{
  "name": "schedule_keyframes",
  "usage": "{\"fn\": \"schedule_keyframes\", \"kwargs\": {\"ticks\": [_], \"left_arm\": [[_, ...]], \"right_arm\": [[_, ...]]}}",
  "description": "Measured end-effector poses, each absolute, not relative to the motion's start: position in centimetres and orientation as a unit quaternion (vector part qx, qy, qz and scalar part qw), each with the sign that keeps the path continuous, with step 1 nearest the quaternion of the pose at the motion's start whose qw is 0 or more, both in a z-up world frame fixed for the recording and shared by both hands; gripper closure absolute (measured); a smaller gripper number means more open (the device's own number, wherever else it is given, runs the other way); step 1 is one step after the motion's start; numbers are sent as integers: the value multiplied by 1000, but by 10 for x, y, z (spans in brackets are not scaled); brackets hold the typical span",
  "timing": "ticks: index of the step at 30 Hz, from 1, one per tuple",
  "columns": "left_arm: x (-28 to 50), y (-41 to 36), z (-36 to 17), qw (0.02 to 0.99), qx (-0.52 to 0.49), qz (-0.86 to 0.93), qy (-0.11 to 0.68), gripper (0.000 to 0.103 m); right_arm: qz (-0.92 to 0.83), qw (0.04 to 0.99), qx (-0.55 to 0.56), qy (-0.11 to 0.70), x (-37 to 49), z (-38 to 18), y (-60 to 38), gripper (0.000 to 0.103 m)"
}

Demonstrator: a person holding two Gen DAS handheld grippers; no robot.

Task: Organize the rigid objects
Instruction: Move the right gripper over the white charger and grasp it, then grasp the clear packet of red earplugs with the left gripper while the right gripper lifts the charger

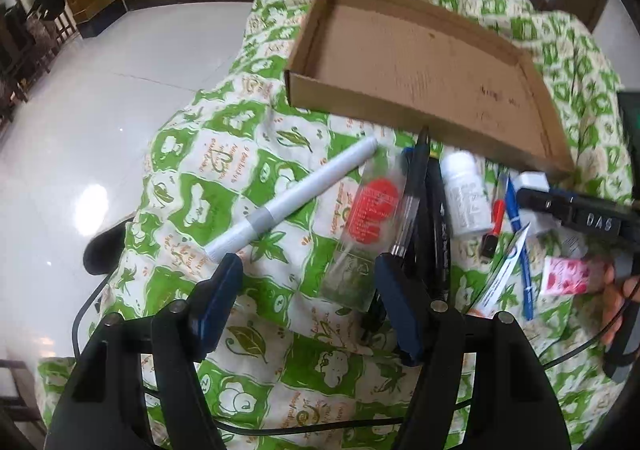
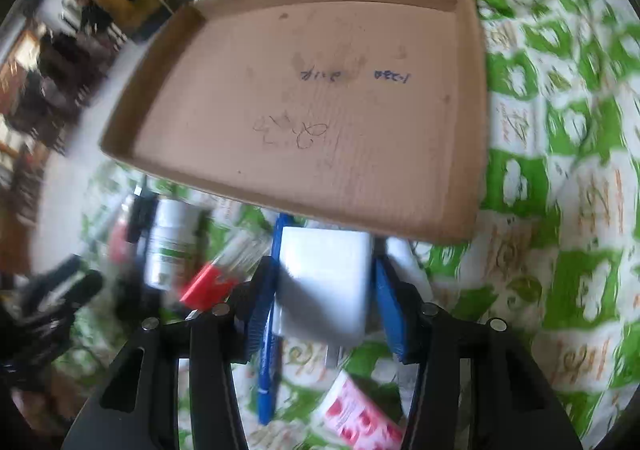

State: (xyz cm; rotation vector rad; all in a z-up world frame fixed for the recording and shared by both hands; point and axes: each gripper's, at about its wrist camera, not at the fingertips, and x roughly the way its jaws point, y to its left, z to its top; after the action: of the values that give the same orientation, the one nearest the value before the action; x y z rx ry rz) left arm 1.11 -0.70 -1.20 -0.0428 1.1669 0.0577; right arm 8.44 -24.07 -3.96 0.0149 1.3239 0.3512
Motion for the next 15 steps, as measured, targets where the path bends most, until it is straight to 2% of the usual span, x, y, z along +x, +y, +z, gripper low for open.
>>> {"fn": "schedule_keyframes", "kwargs": {"ticks": [10,12,13,15], "left_arm": [[22,-35,-23,828,46,24,559,35],[24,-40,-23,834,53,23,549,46],[25,-42,-24,834,55,16,549,55],[28,-52,-28,832,78,15,548,62]], "right_arm": [[155,782,-8,604,72,-38,-235,57],[152,782,-4,604,65,-40,-235,58],[151,782,-3,604,66,-41,-236,58],[149,781,1,606,70,-40,-239,58]]}}
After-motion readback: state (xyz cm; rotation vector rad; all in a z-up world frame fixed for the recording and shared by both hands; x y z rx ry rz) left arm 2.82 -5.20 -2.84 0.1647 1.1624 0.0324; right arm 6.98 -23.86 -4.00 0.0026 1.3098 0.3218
